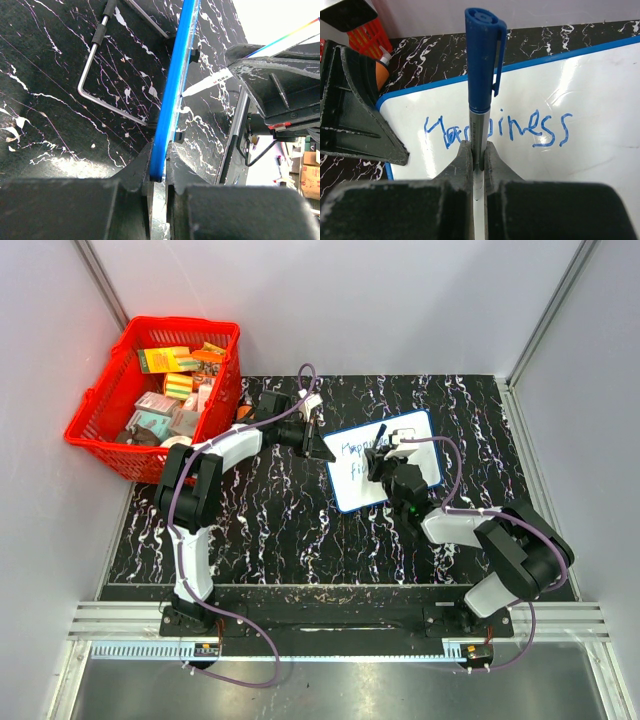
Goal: Write a sentence on the whiteboard
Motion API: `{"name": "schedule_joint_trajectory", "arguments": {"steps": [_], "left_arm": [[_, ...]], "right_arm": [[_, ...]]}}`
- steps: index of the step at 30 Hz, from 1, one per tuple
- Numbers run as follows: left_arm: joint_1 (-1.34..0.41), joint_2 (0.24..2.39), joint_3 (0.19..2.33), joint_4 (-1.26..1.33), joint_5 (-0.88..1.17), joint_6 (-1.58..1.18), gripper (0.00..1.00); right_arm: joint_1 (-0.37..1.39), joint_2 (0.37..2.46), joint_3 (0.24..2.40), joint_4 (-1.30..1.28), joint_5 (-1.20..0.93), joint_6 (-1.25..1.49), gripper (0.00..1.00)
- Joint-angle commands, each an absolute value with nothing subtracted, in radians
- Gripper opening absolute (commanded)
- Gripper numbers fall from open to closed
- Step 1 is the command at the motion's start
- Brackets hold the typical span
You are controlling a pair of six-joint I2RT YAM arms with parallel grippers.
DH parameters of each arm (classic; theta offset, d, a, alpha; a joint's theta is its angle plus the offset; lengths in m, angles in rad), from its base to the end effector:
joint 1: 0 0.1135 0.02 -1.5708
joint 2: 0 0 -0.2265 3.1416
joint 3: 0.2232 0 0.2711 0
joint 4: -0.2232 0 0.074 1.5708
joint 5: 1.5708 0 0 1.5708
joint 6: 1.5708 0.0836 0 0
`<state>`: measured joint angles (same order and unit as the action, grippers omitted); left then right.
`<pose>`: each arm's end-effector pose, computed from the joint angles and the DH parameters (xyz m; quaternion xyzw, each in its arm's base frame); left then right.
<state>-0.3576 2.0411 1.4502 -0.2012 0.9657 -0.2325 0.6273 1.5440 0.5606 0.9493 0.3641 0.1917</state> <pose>0.4078 -0.2258 0.1314 0.2271 0.8068 -0.5088 0.1968 0.3109 0.1886 0.1479 -0.0300 0.7177 0.1527 0.6788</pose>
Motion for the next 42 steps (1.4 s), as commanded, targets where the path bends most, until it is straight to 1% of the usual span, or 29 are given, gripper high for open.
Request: {"name": "schedule_joint_trajectory", "arguments": {"steps": [1,21,27,42], "left_arm": [[-0.373,2.071,1.402,-0.271,0.733,-0.086,0.00],[-0.374,2.068,1.396,-0.270,0.729,-0.083,0.00],[-0.376,2.069,1.393,-0.264,0.732,-0.087,0.00],[-0.377,2.069,1.394,-0.262,0.730,-0.089,0.00]], "right_arm": [[0.623,1.528,0.548,0.927,0.351,0.198,0.00],[0.611,1.545,0.652,0.897,0.425,0.164,0.00],[0.601,1.540,0.649,0.887,0.425,0.167,0.00],[0.598,1.508,0.558,0.871,0.391,0.199,0.00]]}}
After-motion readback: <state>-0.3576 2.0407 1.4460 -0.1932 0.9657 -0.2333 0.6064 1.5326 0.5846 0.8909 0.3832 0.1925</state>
